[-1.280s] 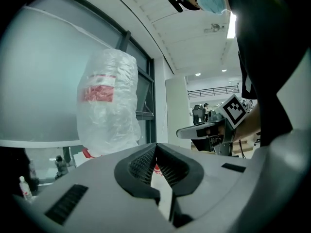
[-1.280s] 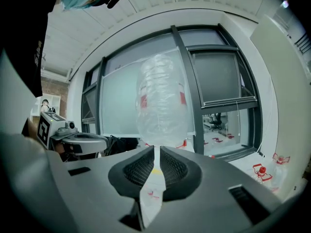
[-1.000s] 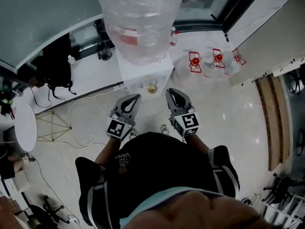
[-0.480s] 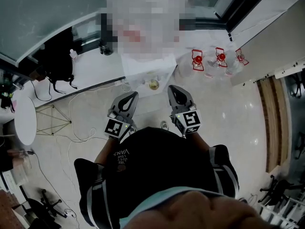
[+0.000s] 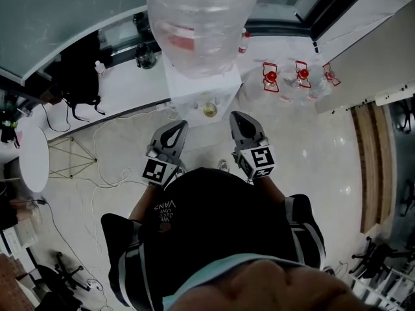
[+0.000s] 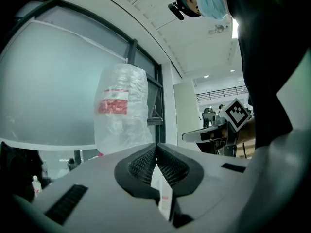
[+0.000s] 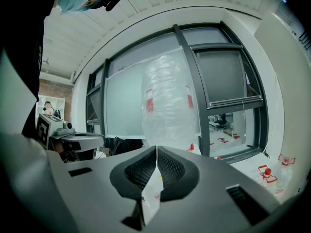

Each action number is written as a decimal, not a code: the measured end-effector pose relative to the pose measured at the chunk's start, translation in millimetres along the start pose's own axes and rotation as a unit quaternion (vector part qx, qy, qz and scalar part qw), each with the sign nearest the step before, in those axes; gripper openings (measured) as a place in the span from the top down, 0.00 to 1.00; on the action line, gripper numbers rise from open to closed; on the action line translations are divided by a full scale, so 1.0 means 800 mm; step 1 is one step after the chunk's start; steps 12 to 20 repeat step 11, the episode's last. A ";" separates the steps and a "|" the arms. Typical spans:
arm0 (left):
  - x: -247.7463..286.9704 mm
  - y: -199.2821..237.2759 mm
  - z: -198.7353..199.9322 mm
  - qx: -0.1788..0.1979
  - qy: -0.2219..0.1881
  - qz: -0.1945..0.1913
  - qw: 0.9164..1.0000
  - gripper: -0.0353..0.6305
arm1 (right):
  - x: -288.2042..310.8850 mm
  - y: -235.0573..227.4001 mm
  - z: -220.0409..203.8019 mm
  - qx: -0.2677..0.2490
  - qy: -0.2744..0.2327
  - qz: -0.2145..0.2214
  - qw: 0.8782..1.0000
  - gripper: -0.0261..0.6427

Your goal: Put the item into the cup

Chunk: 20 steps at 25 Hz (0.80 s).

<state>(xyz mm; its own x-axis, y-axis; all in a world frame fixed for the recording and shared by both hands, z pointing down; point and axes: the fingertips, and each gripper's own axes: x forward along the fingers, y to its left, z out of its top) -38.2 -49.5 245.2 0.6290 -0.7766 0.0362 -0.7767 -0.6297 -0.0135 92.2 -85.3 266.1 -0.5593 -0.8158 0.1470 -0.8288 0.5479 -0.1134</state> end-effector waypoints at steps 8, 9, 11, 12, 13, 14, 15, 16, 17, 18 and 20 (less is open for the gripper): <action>0.000 -0.004 -0.002 -0.004 0.001 -0.001 1.000 0.92 | -0.004 0.000 -0.003 0.006 0.003 -0.003 1.000 0.89; 0.000 -0.004 -0.004 -0.005 0.003 -0.001 1.000 0.92 | -0.005 0.000 -0.004 0.007 0.002 -0.005 1.000 0.89; -0.001 -0.004 -0.006 -0.005 0.006 -0.003 1.000 0.92 | -0.006 -0.001 -0.005 0.008 0.002 -0.008 1.000 0.89; -0.001 -0.004 -0.006 -0.005 0.006 -0.003 1.000 0.92 | -0.006 -0.001 -0.005 0.008 0.002 -0.008 1.000 0.89; -0.001 -0.004 -0.006 -0.005 0.006 -0.003 1.000 0.92 | -0.006 -0.001 -0.005 0.008 0.002 -0.008 1.000 0.89; -0.001 -0.004 -0.006 -0.005 0.006 -0.003 1.000 0.92 | -0.006 -0.001 -0.005 0.008 0.002 -0.008 1.000 0.89; -0.001 -0.004 -0.006 -0.005 0.006 -0.003 1.000 0.92 | -0.006 -0.001 -0.005 0.008 0.002 -0.008 1.000 0.89; -0.001 -0.004 -0.006 -0.005 0.006 -0.003 1.000 0.92 | -0.006 -0.001 -0.005 0.008 0.002 -0.008 1.000 0.89; -0.001 -0.004 -0.006 -0.005 0.006 -0.003 1.000 0.92 | -0.006 -0.001 -0.005 0.008 0.002 -0.008 1.000 0.89; -0.001 -0.004 -0.006 -0.005 0.006 -0.003 1.000 0.92 | -0.006 -0.001 -0.005 0.008 0.002 -0.008 1.000 0.89; -0.001 -0.004 -0.006 -0.005 0.006 -0.003 1.000 0.92 | -0.006 -0.001 -0.005 0.008 0.002 -0.008 1.000 0.89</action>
